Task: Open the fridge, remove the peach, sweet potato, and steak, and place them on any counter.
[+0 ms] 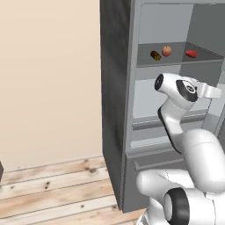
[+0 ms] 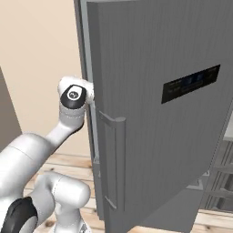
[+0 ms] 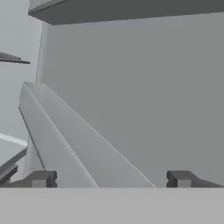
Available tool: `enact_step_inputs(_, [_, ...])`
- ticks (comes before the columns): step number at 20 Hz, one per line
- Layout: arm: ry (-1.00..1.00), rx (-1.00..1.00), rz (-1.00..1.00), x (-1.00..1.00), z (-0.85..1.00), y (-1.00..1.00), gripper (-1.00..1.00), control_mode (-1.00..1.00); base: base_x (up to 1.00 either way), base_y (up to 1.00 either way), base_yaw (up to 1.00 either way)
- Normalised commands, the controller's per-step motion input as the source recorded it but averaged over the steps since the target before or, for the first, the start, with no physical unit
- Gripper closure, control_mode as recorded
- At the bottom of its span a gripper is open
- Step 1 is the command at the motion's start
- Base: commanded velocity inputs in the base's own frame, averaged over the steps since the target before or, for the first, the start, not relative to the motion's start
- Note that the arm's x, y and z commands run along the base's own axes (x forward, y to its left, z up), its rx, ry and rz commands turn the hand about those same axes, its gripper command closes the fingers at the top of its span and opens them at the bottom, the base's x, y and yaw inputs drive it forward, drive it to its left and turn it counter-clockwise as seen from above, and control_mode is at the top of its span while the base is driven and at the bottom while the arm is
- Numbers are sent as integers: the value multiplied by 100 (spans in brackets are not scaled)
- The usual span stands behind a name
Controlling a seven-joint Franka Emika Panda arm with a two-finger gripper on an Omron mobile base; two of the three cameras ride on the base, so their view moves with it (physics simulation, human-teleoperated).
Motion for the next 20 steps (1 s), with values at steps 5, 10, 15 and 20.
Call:
enact_step_inputs(5, [0,-3,-8,-41,0,-100,-100,-100,0,0,0])
enact_step_inputs(10, [-2,0,-7,-82,0,-100,-100,-100,0,0,0])
enact_step_inputs(15, [-6,0,-7,-100,0,-100,-100,-100,0,0,0])
enact_step_inputs(20, [0,0,-4,-33,0,-89,-100,-100,0,0,0])
